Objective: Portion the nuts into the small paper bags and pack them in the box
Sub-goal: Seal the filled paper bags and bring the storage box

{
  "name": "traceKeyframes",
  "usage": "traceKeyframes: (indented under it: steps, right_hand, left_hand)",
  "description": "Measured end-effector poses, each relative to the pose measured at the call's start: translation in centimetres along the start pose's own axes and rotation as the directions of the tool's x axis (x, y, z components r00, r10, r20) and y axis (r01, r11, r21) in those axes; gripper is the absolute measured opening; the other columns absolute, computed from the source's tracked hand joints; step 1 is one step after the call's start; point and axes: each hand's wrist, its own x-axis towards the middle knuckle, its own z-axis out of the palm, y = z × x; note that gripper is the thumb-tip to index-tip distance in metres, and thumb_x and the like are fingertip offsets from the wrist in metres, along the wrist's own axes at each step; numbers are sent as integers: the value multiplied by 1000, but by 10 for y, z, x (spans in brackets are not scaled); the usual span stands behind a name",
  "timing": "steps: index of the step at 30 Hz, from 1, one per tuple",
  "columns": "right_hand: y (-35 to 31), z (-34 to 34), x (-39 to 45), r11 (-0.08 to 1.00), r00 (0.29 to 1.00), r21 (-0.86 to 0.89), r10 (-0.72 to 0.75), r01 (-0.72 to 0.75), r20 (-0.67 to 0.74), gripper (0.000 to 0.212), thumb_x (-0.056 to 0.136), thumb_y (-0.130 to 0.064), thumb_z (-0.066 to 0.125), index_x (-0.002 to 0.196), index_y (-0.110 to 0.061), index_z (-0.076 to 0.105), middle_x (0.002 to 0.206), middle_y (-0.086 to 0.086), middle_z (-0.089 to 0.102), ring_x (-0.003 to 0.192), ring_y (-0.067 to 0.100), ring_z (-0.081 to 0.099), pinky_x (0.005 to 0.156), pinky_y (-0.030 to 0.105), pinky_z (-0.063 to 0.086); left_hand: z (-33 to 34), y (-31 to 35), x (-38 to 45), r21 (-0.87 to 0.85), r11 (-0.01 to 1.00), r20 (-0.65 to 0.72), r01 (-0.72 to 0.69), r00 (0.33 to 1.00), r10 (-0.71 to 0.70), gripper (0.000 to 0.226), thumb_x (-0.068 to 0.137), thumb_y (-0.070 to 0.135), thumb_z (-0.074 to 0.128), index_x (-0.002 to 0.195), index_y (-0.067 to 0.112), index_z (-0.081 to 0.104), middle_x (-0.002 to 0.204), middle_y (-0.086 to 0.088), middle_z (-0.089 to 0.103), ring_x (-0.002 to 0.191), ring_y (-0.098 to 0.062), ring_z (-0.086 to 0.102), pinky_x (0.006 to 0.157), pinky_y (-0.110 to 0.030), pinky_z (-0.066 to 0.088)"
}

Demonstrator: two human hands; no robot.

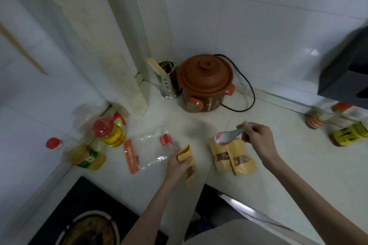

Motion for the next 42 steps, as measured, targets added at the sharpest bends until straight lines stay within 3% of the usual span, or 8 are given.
traceKeyframes:
  steps: [6, 10, 17, 20, 23, 31, 36, 42]
  right_hand:
    - [0, -73, -4, 972, 966, -201, -160, 119, -203, 24, 95, -24, 51, 85, -18, 72, 62, -3, 61, 56, 7, 53, 58, 20, 42]
    - [-18, -138, 9, 926, 882, -324, -308, 192, -358, 19, 94, -19, 54, 91, -16, 73, 82, -3, 66, 72, 10, 56, 62, 7, 38]
    - [-46, -264, 25, 860, 672, -458, -477, 225, -566, 28, 96, -27, 49, 97, -8, 70, 81, 3, 63, 70, 16, 53, 60, 23, 32]
    - [-60, -310, 35, 822, 599, -515, -545, 243, -587, 28, 96, -26, 48, 97, -7, 69, 79, 2, 60, 68, 12, 49, 60, 24, 32]
    - [-65, -346, 53, 784, 583, -578, -586, 229, -564, 26, 96, -20, 50, 96, -2, 68, 83, 15, 67, 72, 27, 56, 64, 34, 39]
    - [-61, -376, 108, 700, 679, -633, -643, 332, -355, 17, 94, -12, 54, 93, -2, 68, 90, 16, 68, 82, 27, 61, 67, 20, 33]
    - [-48, -367, 145, 646, 791, -681, -591, 344, -161, 14, 91, -12, 57, 89, -5, 69, 91, 11, 66, 84, 27, 63, 71, 28, 44]
    - [-33, -361, 170, 595, 918, -761, -396, 256, -1, 9, 80, -17, 68, 86, -12, 71, 92, 4, 66, 85, 25, 64, 67, 27, 47]
  left_hand:
    - [43, 17, 18, 155, 985, 56, -73, 996, 65, 23, 79, 3, 76, 98, 12, 68, 82, 5, 69, 73, -6, 62, 62, -5, 46]
    - [74, 34, 20, 191, 977, 175, -94, 983, 60, 17, 82, 11, 76, 92, 21, 68, 86, 3, 71, 82, -13, 66, 75, -26, 50]
    - [128, 68, 21, 211, 964, 268, -164, 958, 104, 15, 81, 22, 78, 89, 29, 68, 83, 13, 72, 80, 2, 65, 56, -7, 45]
    - [159, 85, 20, 213, 958, 287, -191, 950, 125, 17, 81, 20, 78, 92, 28, 68, 87, 12, 72, 84, -4, 67, 64, -14, 49]
    - [195, 100, 14, 218, 952, 303, -213, 942, 141, 21, 81, 16, 77, 93, 31, 67, 90, 12, 71, 87, -7, 66, 71, -21, 50]
    - [271, 139, -13, 174, 953, 315, -249, 931, 186, 35, 80, 7, 76, 82, 36, 57, 67, 40, 62, 64, 24, 56, 49, 2, 40]
    - [304, 162, -21, 138, 947, 314, -291, 919, 237, 32, 78, 8, 79, 79, 35, 64, 71, 21, 69, 67, 11, 64, 52, -5, 45]
    - [334, 192, -30, 110, 919, 367, -380, 874, 317, 31, 77, 8, 80, 85, 34, 64, 76, 26, 70, 71, 10, 64, 55, -4, 45]
